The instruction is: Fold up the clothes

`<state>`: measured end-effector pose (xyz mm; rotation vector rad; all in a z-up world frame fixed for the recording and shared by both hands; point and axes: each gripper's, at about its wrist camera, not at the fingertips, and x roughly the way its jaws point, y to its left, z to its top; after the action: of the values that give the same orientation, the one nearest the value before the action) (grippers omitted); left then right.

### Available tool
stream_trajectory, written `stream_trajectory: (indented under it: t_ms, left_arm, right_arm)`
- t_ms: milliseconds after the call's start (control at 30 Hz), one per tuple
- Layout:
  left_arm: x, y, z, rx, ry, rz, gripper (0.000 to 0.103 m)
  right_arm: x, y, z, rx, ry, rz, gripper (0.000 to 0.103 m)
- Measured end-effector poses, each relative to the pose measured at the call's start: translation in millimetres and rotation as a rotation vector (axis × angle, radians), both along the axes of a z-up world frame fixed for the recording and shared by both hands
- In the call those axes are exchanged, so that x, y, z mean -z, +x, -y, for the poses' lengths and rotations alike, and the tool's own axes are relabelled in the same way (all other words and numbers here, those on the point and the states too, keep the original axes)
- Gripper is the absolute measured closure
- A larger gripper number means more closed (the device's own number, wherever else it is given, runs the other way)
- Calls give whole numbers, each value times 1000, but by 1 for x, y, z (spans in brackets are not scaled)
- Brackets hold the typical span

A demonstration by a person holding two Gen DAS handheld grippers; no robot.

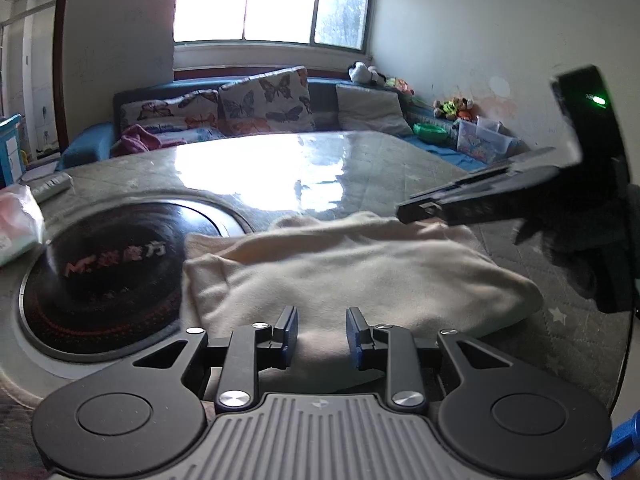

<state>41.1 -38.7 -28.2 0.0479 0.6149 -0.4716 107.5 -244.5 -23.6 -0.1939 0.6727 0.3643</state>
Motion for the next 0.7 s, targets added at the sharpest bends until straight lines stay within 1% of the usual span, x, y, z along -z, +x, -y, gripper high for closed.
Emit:
stream_trajectory:
  t_ms: [67,167,300,433,533,700]
  left_arm:
    - [-2,-2,-7,-16,-9,0,74]
    - [4,-4,-18,-40,-22,-25,74]
    - [8,-4,-27,-54,-68,-49,74]
    - [1,-7,-35,-65,-81,-35,74]
    - [-5,-9,-48,-105,-83,-18,74]
    - [-10,-3,-80,-221,-96,-41,74]
  right_arm:
    - [-6,-12,-7,-42,-9,11,87]
    - [-8,-28,-21,-100,-8,12,87]
    - [-9,-43,-40,-172,-13,5,87]
    - [-9,-56,-59,-244,-27,-3,87]
    - [-8,-63,-75,-307,-47,-7,86]
    - [-2,-73,-108,-421,-94,-8,85]
